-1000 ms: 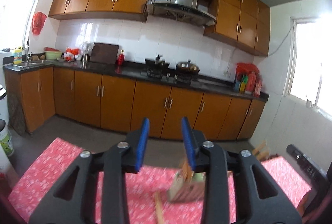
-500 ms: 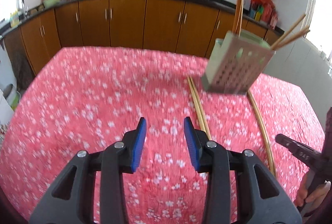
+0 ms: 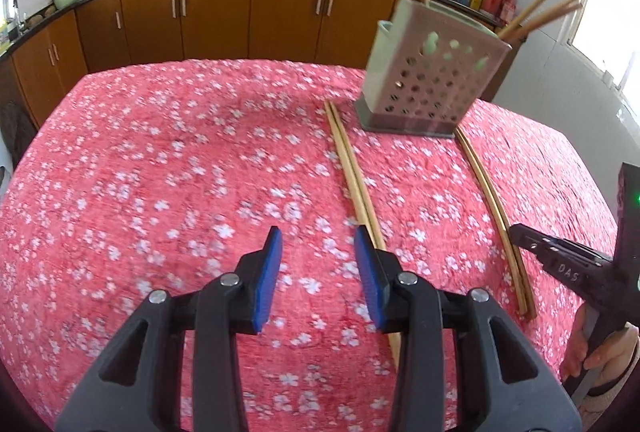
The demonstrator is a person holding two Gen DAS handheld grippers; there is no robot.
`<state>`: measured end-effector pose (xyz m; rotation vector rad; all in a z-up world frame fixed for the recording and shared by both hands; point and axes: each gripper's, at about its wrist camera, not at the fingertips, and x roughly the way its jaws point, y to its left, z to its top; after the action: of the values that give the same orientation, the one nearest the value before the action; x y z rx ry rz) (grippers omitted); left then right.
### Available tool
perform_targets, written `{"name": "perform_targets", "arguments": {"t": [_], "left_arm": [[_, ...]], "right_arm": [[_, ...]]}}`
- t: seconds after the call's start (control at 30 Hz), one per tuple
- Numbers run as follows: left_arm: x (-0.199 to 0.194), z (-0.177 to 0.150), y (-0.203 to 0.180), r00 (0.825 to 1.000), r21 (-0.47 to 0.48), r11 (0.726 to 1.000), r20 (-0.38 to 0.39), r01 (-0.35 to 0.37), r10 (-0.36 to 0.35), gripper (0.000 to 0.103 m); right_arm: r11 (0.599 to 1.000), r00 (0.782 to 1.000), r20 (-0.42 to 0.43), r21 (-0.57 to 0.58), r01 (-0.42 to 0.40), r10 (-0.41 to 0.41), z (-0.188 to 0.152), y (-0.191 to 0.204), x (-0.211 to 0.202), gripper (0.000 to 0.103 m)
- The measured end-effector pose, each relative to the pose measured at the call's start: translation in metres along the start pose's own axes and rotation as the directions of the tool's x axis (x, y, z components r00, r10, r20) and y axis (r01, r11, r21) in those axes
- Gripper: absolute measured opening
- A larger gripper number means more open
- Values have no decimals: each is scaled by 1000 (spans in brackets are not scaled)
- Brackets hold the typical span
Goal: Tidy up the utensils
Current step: 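Lower both tools and close each on a loose bamboo chopstick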
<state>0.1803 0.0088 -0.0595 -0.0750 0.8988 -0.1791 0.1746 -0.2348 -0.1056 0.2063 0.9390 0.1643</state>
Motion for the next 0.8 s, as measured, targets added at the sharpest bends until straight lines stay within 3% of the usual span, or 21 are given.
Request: {"name": "perform_targets", "arguments": {"t": [0.13, 0.23, 0.37, 0.73, 0.8], "left_arm": [[4, -6, -6, 999, 5, 999, -18, 34, -34, 37], [7, -9, -13, 997, 20, 998, -37, 65, -65, 29], [15, -14, -23, 996, 56, 996, -63, 62, -58, 20], [32, -18, -31, 997, 88, 995, -71, -36, 43, 18], [34, -18, -33, 996, 99, 993, -56, -66, 72, 11]], "right_arm": [[996, 997, 28, -29, 79, -78, 0, 0, 1, 8], [996, 997, 30, 52, 66, -67, 3, -16, 0, 8], [996, 997, 30, 51, 69, -70, 4, -20, 0, 8], [996, 995, 38, 16, 88, -89, 2, -18, -3, 9], [996, 995, 43, 0, 95, -95, 1, -15, -2, 9]]}}
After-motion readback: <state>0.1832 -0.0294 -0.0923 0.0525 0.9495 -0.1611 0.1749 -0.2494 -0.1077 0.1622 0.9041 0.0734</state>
